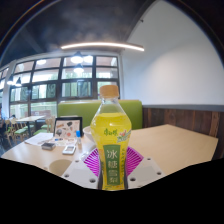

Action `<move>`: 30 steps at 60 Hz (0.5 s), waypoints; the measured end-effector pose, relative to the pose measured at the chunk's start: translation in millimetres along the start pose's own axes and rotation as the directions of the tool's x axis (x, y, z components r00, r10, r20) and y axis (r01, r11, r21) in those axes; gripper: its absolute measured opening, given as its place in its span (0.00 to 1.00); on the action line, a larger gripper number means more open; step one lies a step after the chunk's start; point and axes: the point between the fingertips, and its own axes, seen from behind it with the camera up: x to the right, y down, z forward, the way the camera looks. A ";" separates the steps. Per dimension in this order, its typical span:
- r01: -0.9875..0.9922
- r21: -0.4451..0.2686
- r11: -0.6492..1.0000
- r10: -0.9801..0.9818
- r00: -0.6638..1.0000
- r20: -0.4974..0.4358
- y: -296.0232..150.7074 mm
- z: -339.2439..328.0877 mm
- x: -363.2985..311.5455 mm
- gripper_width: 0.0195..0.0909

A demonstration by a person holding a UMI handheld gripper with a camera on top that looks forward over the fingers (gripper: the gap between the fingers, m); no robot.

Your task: Pour water

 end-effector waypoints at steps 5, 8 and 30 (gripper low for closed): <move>-0.029 -0.033 0.999 0.029 1.000 0.011 17.8 9.7 1.9 0.12; -0.021 -0.047 0.999 0.022 1.000 0.013 21.3 13.9 -1.0 0.12; -0.015 -0.045 0.999 0.015 1.000 0.009 31.4 12.7 6.9 0.23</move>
